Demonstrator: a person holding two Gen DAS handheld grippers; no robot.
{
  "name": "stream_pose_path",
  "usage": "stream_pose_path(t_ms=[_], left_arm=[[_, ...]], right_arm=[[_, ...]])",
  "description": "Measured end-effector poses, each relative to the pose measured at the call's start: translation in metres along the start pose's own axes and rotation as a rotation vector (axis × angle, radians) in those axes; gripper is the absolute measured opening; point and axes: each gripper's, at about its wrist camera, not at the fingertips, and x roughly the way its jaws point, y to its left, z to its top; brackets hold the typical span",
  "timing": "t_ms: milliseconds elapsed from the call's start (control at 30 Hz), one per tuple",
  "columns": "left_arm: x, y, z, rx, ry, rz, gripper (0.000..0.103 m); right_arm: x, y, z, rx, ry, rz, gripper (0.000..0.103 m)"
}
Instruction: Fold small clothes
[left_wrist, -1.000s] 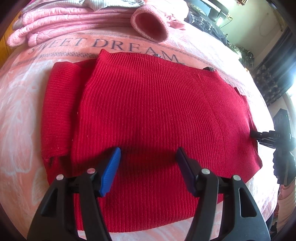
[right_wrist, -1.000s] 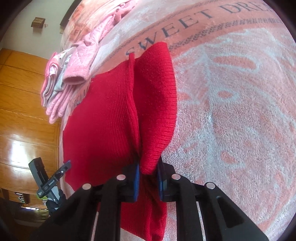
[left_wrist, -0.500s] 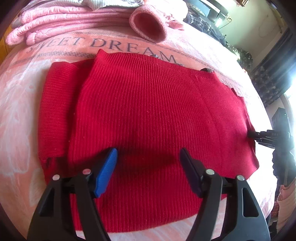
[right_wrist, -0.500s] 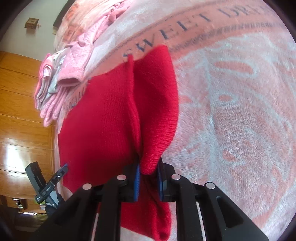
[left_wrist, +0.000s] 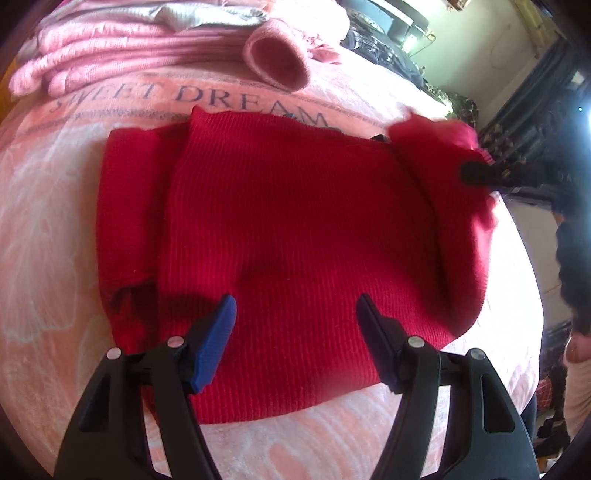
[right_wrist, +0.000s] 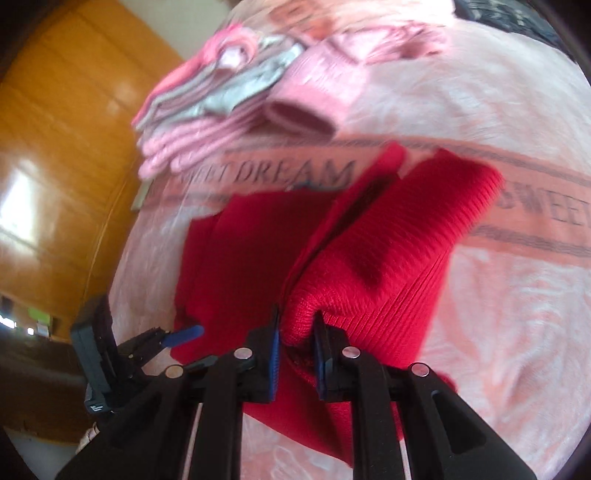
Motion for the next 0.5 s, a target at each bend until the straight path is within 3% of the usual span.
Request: stream_pose_path(t_ms=[100, 200, 300, 367, 500], left_arm=[[0.004, 0.011, 0.001, -0.023, 0.003, -0.010, 0.067], [0.005, 0.018, 0.002, -0.052, 0.004, -0.041, 0.067], [0.004, 0.019, 0.003, -0.056, 0.009, -0.050, 0.067], [0.003, 0.018, 0.005, -0.057, 0.013, -0.045, 0.066], [-0.016, 0.012, 0.014, -0.071, -0.029, -0.086, 0.067]], right_arm=[[0.041, 0.018, -0.005, -0.051, 0.086, -0.013, 0.016], [0.056, 0.024, -0.015, -0.084, 0.121, -0.010, 0.027], [0.032, 0.026, -0.021, -0.135, 0.072, 0.043, 0.040], [0.010, 0.023, -0.025, -0.149, 0.036, 0.061, 0.042], [-0.033, 0.005, -0.034, -0.146, -0.047, 0.042, 0.056]])
